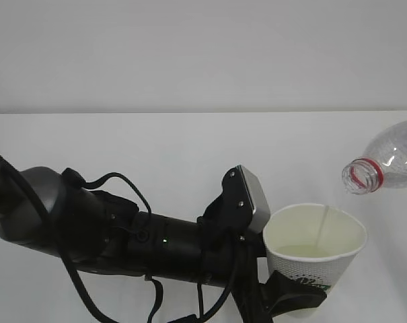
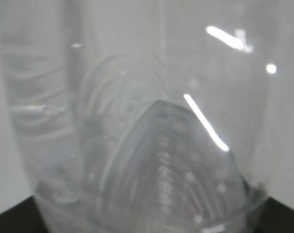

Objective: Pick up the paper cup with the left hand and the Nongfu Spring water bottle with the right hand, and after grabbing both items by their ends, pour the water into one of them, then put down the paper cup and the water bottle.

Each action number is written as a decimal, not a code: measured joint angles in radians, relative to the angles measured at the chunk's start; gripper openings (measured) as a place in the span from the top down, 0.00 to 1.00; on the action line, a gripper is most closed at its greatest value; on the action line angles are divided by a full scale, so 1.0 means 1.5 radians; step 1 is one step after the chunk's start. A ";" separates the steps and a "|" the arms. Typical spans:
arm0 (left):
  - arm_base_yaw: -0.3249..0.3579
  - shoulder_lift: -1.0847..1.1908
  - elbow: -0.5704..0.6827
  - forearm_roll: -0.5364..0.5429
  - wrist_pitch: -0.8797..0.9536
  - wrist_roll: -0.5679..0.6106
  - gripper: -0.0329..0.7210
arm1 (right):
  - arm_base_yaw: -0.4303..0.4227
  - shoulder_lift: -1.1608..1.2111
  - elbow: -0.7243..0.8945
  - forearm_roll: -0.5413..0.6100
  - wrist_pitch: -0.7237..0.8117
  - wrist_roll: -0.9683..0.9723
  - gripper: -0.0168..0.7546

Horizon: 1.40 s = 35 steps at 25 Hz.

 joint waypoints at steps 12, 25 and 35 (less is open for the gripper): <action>0.000 0.000 0.000 0.000 0.000 0.000 0.29 | 0.000 0.000 0.000 0.000 0.000 -0.006 0.37; 0.000 0.000 0.000 0.000 0.000 0.000 0.29 | 0.000 0.000 0.000 0.000 0.000 -0.008 0.37; 0.000 0.000 0.000 0.000 0.000 0.000 0.29 | 0.000 0.000 0.000 0.000 0.000 -0.007 0.37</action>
